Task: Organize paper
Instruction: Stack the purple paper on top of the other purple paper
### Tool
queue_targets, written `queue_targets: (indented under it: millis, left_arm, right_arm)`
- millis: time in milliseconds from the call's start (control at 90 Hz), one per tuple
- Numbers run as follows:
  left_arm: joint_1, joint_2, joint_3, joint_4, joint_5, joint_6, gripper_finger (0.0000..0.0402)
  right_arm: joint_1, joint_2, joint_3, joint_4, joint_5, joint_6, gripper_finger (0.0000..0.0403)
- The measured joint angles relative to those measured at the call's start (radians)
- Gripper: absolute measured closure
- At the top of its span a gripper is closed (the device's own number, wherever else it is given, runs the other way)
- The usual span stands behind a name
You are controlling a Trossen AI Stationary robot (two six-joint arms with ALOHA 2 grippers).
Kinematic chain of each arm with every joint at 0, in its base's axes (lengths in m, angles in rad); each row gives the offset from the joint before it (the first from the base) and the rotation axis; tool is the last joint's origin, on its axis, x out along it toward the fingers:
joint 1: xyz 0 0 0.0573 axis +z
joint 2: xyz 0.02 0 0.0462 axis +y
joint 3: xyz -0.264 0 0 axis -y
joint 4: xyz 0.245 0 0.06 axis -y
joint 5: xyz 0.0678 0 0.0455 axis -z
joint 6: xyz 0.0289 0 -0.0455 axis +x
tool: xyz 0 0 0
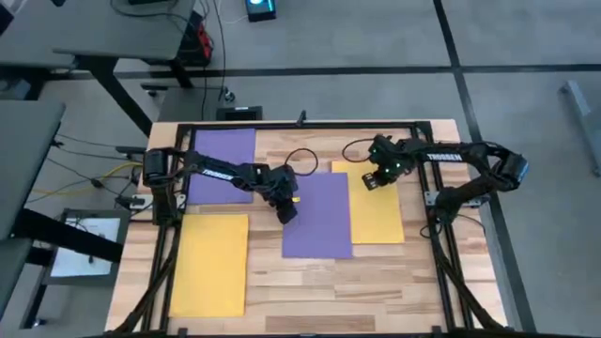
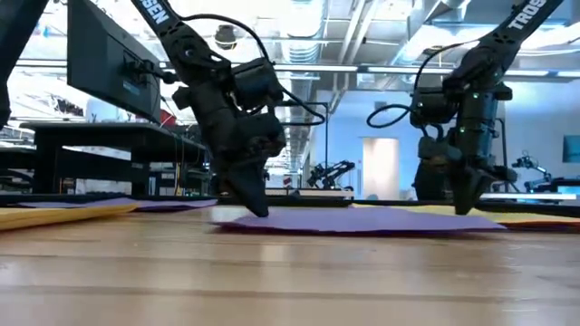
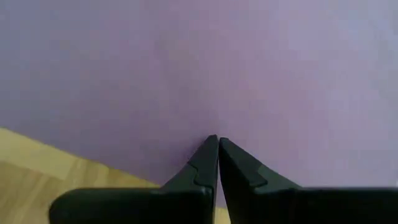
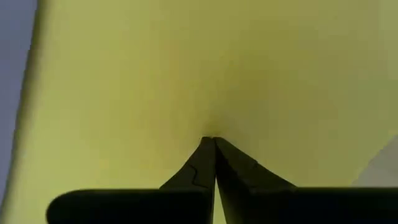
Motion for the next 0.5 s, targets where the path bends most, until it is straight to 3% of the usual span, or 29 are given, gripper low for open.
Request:
queue_targets:
  millis: [167,344,500]
  left_arm:
    - [0.002,-0.091,-0.009,0.02,-0.008,-0.037,0.0402]
    - [0.006,-0.176,-0.004,-0.001,-0.067,0.009,0.0402]
    - [0.006,-0.139,-0.003,0.002,-0.089,0.066,0.0402]
  right_arm:
    - [-0.002,-0.062,0.048,0.034,-0.175,0.081,0.0396]
    - [0.094,-0.1,0.045,0.181,-0.183,0.248,0.0345]
    - [0.22,-0.035,0.021,0.354,-0.152,0.403,0.0289]
